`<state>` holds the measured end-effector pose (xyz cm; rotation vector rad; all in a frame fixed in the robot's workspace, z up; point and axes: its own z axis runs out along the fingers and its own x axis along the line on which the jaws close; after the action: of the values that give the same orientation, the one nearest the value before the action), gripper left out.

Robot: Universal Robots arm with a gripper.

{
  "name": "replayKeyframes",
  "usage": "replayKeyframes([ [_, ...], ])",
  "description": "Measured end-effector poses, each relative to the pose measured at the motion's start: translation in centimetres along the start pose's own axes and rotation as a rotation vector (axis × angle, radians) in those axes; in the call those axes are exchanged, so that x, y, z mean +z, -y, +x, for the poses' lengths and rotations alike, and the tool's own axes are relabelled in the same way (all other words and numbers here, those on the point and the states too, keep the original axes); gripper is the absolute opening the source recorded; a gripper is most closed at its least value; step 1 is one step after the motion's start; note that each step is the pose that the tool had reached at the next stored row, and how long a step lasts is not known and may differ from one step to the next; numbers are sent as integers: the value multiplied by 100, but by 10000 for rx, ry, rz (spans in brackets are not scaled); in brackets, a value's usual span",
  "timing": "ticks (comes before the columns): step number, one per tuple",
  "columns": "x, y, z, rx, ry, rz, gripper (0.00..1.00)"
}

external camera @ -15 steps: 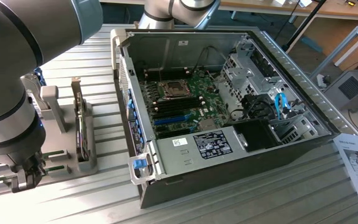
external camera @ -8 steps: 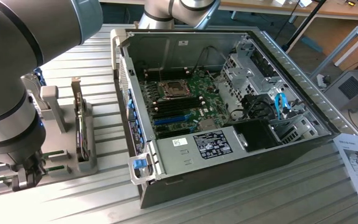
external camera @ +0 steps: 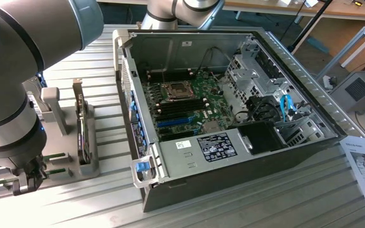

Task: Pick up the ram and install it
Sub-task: 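Pick up the ram and move it above insertion slot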

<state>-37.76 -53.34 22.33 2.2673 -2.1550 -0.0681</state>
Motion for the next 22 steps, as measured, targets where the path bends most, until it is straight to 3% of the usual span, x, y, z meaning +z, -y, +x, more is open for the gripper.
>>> replayKeyframes([
  [13,65,0,0,1,-6,0,24],
  [18,68,3,-61,1,-6,1,24],
  [22,85,4,-61,1,-34,-1,24],
])
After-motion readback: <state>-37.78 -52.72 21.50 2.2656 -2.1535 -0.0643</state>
